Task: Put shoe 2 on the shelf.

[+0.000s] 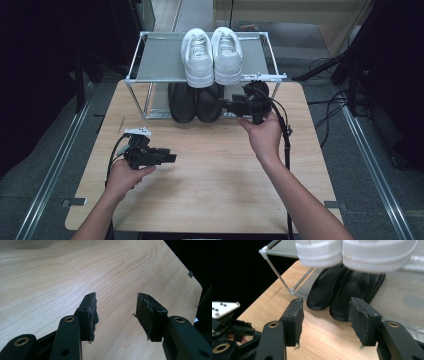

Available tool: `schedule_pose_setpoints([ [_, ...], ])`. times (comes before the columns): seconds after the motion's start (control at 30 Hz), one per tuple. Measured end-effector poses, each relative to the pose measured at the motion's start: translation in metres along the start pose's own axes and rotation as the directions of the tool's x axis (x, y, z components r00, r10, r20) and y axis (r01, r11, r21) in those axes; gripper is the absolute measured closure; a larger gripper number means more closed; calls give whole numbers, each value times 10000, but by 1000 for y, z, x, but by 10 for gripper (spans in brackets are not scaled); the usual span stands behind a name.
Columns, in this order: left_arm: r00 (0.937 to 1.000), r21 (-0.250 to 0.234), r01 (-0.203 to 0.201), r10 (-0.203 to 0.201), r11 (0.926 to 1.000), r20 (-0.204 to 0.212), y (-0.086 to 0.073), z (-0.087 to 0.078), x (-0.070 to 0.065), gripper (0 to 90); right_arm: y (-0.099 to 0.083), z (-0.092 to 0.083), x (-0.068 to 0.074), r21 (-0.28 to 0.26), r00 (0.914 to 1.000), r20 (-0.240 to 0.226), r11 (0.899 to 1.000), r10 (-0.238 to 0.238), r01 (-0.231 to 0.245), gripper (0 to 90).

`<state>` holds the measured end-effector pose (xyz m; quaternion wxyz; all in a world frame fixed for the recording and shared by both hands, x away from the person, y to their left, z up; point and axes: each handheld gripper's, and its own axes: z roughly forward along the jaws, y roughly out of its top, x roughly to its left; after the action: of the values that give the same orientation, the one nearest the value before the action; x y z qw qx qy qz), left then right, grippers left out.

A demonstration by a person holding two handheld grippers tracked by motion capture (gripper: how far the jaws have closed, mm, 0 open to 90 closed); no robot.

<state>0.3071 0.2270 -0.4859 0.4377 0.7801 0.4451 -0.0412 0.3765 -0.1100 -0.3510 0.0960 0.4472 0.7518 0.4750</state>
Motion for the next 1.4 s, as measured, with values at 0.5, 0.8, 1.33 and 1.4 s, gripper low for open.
schedule_pose_setpoints([
  [0.5, 10000, -26, -6, 6, 10000, -37, 0, 0, 0, 507, -53, 4, -21, 140, 9998, -187, 9999, 43, -40, 442],
  [0.8, 10000, 11, -63, 63, 10000, -57, 0, 0, 0, 503, -85, 3, -32, 330, 9989, -435, 9994, 147, -133, 433],
  [1.33, 9999, -24, -120, 120, 9999, -72, 0, 0, 0, 487, -138, 6, -41, 635, 9977, -523, 9972, 433, -399, 425],
  [1.4, 9998, 16, -183, 183, 9998, -105, 0, 0, 0, 484, -140, 7, -40, 744, 9975, -538, 9963, 460, -420, 425],
])
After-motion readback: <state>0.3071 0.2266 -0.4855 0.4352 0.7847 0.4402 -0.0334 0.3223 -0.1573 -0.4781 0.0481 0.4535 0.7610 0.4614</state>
